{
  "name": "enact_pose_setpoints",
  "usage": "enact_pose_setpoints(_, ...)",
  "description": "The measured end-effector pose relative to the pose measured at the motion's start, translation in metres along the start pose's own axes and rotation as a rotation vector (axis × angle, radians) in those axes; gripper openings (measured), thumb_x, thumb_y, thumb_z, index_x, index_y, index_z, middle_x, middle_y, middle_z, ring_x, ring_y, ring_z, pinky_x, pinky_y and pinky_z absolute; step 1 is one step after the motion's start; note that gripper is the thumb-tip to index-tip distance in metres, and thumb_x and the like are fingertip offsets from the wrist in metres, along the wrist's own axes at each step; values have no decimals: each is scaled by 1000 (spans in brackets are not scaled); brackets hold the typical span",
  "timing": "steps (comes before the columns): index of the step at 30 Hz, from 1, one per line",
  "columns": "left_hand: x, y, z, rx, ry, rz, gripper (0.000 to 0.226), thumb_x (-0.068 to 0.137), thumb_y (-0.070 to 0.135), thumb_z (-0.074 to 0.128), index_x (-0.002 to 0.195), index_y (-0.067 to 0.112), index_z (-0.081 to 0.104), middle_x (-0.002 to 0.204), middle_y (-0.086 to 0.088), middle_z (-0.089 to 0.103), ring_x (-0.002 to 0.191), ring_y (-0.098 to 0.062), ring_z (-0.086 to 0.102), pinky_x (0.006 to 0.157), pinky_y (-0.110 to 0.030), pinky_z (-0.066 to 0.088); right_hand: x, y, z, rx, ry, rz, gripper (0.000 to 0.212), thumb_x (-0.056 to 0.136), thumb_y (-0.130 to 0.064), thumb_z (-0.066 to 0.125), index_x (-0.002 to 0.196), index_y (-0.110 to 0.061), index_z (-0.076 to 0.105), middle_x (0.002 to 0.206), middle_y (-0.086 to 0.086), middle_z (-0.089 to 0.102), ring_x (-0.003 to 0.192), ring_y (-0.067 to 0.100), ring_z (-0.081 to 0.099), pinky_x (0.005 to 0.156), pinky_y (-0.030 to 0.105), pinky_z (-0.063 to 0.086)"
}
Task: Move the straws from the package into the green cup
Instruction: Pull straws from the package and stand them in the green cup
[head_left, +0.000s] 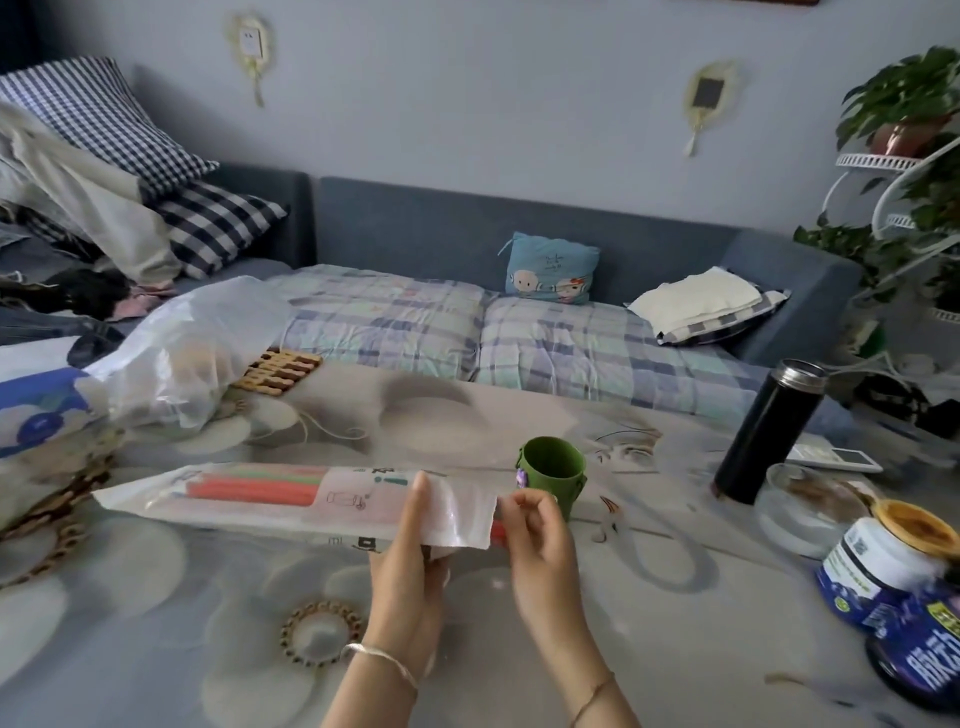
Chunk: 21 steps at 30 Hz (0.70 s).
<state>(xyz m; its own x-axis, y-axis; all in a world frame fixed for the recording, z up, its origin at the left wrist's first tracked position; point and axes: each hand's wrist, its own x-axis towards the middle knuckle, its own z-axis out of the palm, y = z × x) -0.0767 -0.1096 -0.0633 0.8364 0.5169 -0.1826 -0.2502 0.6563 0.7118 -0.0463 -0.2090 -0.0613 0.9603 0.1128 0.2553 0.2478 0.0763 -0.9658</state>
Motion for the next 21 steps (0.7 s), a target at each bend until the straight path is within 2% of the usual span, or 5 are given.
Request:
enact_pose_setpoints(3, 4, 6, 0, -31, 1, -38, 34, 76, 44, 69, 101, 21, 64, 88, -2, 65, 80, -15, 55, 70, -29, 42, 8, -3, -13, -3, 153, -49, 8, 92, -13, 54, 85, -12, 58, 74, -2, 63, 65, -1, 59, 66, 17, 46)
enact_pose_setpoints(6, 9, 7, -4, -74, 18, -76, 27, 82, 41, 67, 98, 20, 63, 89, -3, 60, 78, -14, 52, 71, -26, 39, 17, -10, -28, 213, 342, 90, 13, 91, -26, 57, 79, -19, 57, 59, -6, 53, 50, 5, 47, 51, 25, 35)
enact_pose_setpoints(12, 3, -5, 3, -17, 9, -96, 29, 81, 42, 67, 101, 22, 64, 85, 2, 65, 70, -8, 59, 56, -17, 47, 12, -9, -14, 273, 103, 357, 23, 86, -37, 61, 98, -19, 66, 67, -2, 60, 48, 5, 49, 46, 21, 34)
enact_pose_setpoints(17, 6, 0, 6, -123, 68, -122, 23, 85, 36, 65, 101, 20, 62, 101, -1, 68, 82, -10, 62, 68, -20, 50, 15, -22, -26, 428, 282, 258, 21, 87, -24, 62, 70, -12, 57, 49, 2, 50, 36, 7, 37, 35, 19, 28)
enact_pose_setpoints(21, 8, -1, 8, -125, 42, -111, 20, 86, 36, 64, 99, 21, 62, 101, 0, 68, 79, -9, 64, 64, -19, 51, 17, -25, -25, 429, 267, 251, 17, 85, -26, 64, 69, -19, 62, 51, -3, 54, 42, 7, 45, 39, 19, 33)
